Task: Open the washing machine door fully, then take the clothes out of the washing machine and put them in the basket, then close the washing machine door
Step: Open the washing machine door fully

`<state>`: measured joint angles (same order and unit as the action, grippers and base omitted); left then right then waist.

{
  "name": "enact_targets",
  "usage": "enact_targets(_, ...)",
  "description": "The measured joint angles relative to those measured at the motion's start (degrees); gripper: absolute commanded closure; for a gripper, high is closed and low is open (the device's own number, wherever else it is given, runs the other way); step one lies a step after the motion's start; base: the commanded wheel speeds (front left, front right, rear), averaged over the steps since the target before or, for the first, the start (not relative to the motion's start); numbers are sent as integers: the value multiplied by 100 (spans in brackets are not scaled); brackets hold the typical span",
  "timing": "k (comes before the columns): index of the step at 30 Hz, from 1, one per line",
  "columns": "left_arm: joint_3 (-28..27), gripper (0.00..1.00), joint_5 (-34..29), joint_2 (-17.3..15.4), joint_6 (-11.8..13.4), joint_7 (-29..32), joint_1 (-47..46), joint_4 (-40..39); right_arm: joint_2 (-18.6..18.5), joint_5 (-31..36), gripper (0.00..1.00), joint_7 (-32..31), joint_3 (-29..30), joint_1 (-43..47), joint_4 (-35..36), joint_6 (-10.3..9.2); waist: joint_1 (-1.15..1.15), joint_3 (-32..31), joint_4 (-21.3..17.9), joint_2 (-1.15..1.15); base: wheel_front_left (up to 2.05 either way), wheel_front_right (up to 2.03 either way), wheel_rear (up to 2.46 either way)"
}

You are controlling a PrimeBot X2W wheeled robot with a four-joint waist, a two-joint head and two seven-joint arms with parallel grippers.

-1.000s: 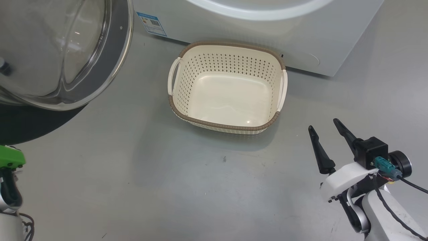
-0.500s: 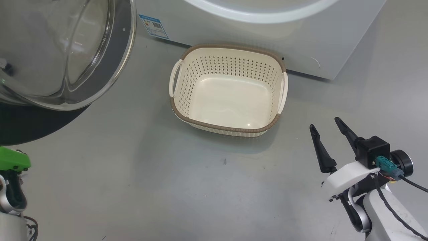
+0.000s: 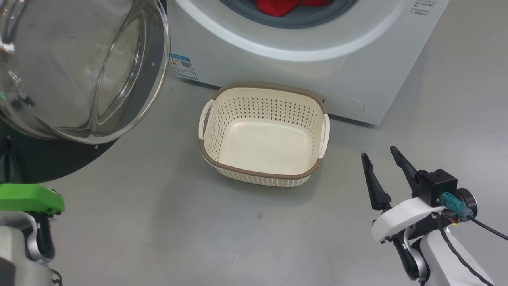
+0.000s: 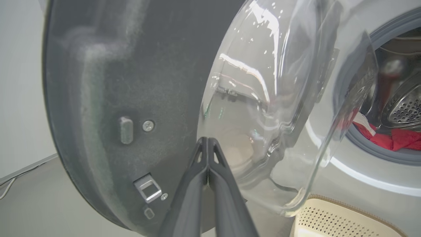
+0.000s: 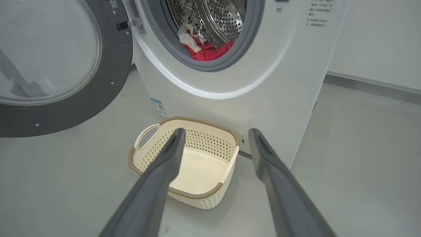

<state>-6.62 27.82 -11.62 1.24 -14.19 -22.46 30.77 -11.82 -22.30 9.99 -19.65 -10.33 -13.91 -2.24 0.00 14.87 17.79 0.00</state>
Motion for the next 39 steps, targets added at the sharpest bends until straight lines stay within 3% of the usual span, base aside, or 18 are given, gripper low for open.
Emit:
enact_targets(17, 590, 100, -505, 166, -288, -8, 806, -545, 281, -238, 0, 246, 157, 154, -163, -52, 0, -873, -490, 0, 0, 0, 0)
enact_targets(39, 768, 100, -508, 621, -363, -9, 1620, -1417, 378, -238, 0, 353, 245, 289, -47, -88, 0, -1252, -1488, 0, 0, 0, 0)
